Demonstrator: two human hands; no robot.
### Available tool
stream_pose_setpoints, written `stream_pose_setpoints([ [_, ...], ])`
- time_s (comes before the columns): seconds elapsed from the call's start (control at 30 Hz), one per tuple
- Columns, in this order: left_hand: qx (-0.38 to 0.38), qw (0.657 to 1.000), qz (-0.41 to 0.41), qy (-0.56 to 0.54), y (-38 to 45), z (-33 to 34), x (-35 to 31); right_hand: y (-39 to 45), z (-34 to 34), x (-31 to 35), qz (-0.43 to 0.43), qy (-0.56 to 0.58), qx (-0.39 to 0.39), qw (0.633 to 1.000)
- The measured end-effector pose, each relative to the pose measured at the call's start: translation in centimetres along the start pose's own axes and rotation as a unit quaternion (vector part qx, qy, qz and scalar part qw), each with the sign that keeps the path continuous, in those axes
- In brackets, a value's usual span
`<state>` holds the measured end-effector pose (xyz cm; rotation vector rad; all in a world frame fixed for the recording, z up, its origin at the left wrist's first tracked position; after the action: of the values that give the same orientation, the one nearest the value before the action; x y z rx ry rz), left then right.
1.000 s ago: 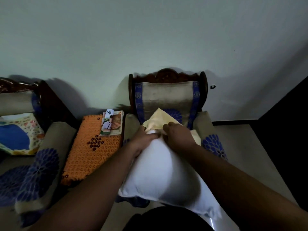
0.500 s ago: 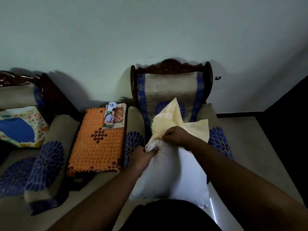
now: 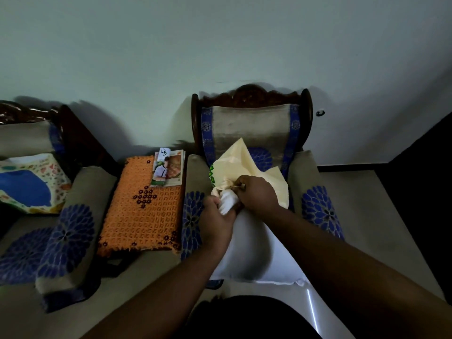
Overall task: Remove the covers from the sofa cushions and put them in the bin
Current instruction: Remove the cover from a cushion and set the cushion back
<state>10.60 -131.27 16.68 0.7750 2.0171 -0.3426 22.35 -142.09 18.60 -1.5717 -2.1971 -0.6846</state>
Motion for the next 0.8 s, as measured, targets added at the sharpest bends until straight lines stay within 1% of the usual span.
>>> stream_pose_setpoints([
  [0.03, 0.017, 0.999, 0.033, 0.009, -0.1, 0.0, -0.4, 0.2, 0.0, -0.2, 0.012, -0.001, 0.001, 1.0],
  [0.07, 0.056, 0.996, 0.065, 0.037, -0.1, 0.5, -0.4, 0.3, -0.1, -0.5, 0.027, 0.0, -0.002, 1.0],
  [0.17, 0.164, 0.964, 0.156, 0.141, -0.4, 1.7, -0.1, 0.4, -0.1, -1.1, 0.06, 0.008, -0.008, 0.998],
  [0.23, 0.199, 0.947, 0.188, 0.167, -0.7, 1.7, -0.3, 0.1, 0.0, -0.5, 0.049, 0.009, -0.01, 0.999],
  [0.27, 0.209, 0.942, 0.192, 0.181, -0.4, 1.9, -0.7, 0.0, 0.2, 0.1, 0.029, 0.01, -0.004, 1.0],
  [0.3, 0.218, 0.935, 0.185, 0.209, 0.1, 2.2, -0.8, -0.3, 0.5, 0.8, 0.003, 0.015, 0.011, 1.0],
  [0.33, 0.233, 0.926, 0.162, 0.247, 1.2, 2.9, -0.7, -0.6, 0.8, 1.5, -0.021, 0.027, 0.025, 0.999],
  [0.4, 0.267, 0.919, 0.063, 0.284, 2.7, 3.6, 0.0, -1.1, 1.0, 2.3, -0.044, 0.058, 0.032, 0.997],
  [0.43, 0.264, 0.921, 0.042, 0.285, 3.4, 3.6, 0.2, -1.3, 1.1, 2.4, -0.044, 0.073, 0.034, 0.996],
  [0.47, 0.236, 0.93, 0.03, 0.28, 4.1, 3.4, 0.3, -1.7, 1.1, 2.4, -0.04, 0.089, 0.038, 0.994],
  [0.5, 0.201, 0.94, 0.038, 0.274, 4.4, 2.8, 0.2, -2.1, 1.2, 2.5, -0.032, 0.105, 0.047, 0.993],
  [0.57, 0.149, 0.96, 0.052, 0.233, 4.6, 1.5, -0.2, -2.9, 1.0, 2.3, -0.028, 0.141, 0.067, 0.987],
  [0.67, 0.159, 0.978, -0.017, 0.134, 4.5, 1.5, -0.1, -3.1, 0.0, 1.3, -0.065, 0.184, 0.081, 0.977],
  [0.73, 0.148, 0.985, -0.056, 0.064, 4.2, 1.4, -0.1, -2.7, -0.7, 0.1, -0.079, 0.129, 0.065, 0.986],
  [0.8, 0.136, 0.985, -0.108, 0.004, 4.2, 1.4, 0.3, -2.6, -1.0, -0.9, -0.104, 0.021, 0.043, 0.993],
])
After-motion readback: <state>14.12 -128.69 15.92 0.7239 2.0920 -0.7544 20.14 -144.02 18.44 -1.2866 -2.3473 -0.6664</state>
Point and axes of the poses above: each hand's wrist, its own y-axis towards the middle knuckle, its own z-axis out of the palm, x = y × z, the point moved 5 cm from there along y, towards the middle knuckle, and after that the axes turned 14 degrees about -x, right-handed, at the moved point
